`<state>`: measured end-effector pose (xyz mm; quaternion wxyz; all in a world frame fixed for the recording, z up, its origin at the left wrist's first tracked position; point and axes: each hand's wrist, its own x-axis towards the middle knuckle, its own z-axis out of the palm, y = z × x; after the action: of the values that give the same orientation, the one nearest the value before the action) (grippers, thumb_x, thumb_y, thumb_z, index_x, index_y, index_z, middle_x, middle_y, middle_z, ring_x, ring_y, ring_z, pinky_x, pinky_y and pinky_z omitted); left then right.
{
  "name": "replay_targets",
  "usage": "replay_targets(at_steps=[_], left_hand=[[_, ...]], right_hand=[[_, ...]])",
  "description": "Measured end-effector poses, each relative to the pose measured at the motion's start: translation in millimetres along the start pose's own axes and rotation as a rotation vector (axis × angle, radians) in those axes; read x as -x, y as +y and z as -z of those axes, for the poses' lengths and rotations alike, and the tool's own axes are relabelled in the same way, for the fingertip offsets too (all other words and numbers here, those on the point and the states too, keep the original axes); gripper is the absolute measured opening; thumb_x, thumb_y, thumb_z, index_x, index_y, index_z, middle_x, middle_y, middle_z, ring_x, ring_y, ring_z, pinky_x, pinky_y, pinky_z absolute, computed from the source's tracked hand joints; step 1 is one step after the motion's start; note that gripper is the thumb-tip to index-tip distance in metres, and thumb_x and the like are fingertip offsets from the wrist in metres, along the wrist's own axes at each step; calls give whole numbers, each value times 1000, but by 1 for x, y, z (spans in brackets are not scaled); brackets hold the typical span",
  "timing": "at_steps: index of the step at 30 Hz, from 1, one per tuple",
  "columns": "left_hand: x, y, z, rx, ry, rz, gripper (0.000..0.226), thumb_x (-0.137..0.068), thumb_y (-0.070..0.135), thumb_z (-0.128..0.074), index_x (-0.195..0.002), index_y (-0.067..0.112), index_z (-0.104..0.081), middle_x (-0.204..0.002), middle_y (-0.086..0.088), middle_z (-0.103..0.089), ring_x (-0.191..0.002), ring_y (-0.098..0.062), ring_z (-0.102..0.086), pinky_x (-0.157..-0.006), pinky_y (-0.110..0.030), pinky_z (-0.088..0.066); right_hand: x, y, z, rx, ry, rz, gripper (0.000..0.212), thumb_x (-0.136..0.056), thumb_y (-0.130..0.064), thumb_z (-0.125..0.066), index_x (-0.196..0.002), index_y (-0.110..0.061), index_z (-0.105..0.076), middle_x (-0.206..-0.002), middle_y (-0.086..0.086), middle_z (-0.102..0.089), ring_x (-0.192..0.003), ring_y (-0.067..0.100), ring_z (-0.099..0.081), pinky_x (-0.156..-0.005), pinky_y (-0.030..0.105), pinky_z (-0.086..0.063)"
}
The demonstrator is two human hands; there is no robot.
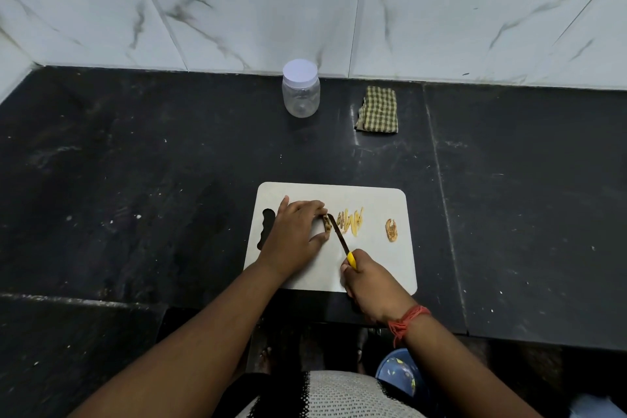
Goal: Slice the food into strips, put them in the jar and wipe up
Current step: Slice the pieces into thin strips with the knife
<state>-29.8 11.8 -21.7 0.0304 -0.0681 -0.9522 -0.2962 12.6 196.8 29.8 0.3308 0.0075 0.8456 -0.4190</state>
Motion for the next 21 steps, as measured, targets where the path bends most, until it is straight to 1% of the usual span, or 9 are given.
replay_targets(at_steps=[2,5,9,12,15,18,21], left_hand=[[1,1,0,18,7,11,51,-89,30,-71,-135,18,-53,-133,10,-61,-132,-13,-43,-124,-35,0],[2,2,-1,47,9,26,50,-91,31,-70,-136,20,-52,-132,14,-62,-133,-11,-42,-125,-38,-3],[3,1,-4,60,22,40,50,-90,31,-70,-136,21,-51,-133,12,-61,-132,-12,-42,-126,-39,-5],[5,-1,-5,42,38,40,50,-88,29,-72,-134,21,-52,-132,9,-60,-130,-14,-43,-124,-39,-5],[7,-3,-5,25,58,15,48,-85,25,-74,-130,21,-57,-126,8,-61,-127,-16,-46,-123,-36,-5],[8,-5,-5,2,55,6,46,-85,27,-72,-128,19,-58,-126,5,-60,-126,-17,-47,-123,-39,-9],[7,-9,-7,-35,66,7,36,-88,30,-67,-122,19,-61,-125,5,-60,-125,-18,-48,-123,-41,-11]], right_hand=[[0,-2,0,70,16,27,16,-101,-26,-39,-91,-14,-43,-77,6,-55,-60,16,-47,-58,27,-37],[-1,-5,-2,140,33,44,16,-102,-25,-38,-99,-11,-45,-84,10,-60,-71,22,-55,-65,33,-43],[0,-7,-4,172,47,51,18,-103,-25,-38,-103,-8,-45,-90,15,-62,-82,30,-60,-71,37,-47],[0,-7,-4,178,59,50,18,-103,-24,-38,-103,-8,-45,-90,13,-61,-82,28,-59,-69,34,-43],[-1,-5,-5,193,51,43,16,-103,-24,-38,-101,-9,-44,-87,9,-59,-76,22,-55,-64,29,-38],[-1,-4,-6,206,47,52,14,-103,-23,-38,-99,-10,-43,-85,8,-58,-75,22,-54,-64,30,-38],[-2,-4,-7,220,57,72,13,-102,-22,-38,-97,-11,-42,-81,6,-55,-74,23,-54,-65,32,-39]])
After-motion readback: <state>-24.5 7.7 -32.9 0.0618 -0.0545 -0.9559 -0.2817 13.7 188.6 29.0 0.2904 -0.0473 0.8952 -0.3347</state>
